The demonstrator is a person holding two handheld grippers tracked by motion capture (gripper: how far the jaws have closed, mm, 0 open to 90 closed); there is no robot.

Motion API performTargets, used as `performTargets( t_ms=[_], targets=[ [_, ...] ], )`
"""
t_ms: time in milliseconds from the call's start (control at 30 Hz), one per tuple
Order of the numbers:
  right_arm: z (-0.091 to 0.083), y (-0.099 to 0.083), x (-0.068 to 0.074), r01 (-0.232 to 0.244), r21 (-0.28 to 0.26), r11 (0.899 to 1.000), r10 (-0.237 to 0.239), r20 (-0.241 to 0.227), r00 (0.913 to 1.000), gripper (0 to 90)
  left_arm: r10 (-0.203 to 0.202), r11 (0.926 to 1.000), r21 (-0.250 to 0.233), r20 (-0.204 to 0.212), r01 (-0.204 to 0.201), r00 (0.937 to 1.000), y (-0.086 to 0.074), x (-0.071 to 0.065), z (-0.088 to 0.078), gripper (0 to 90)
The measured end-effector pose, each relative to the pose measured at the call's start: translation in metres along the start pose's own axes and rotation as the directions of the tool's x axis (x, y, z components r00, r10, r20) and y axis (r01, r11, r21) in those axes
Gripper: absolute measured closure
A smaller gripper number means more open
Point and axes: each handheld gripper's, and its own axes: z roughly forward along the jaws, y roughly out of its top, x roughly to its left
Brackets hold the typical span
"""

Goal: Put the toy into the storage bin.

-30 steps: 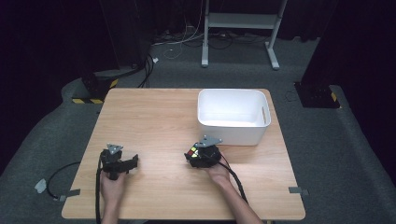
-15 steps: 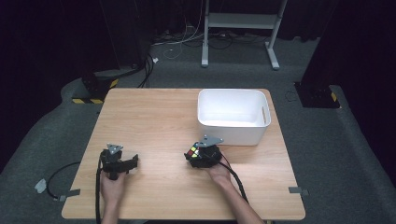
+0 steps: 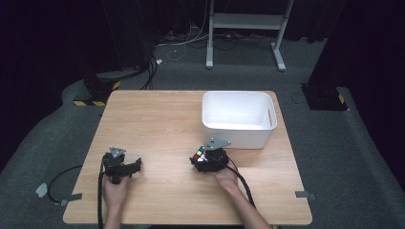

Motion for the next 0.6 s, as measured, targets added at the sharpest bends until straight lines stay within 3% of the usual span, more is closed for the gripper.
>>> performTargets(
  t_ms=[600],
  targets=[
    [-0.017, 0.0, 0.0, 0.003, -0.001, 1.0, -0.003, -0.036, 0.9994, 33.4, -0.001, 1.0, 0.0, 0.0, 0.001, 1.0, 0.0, 0.0, 0.0, 14.6]
  ],
)
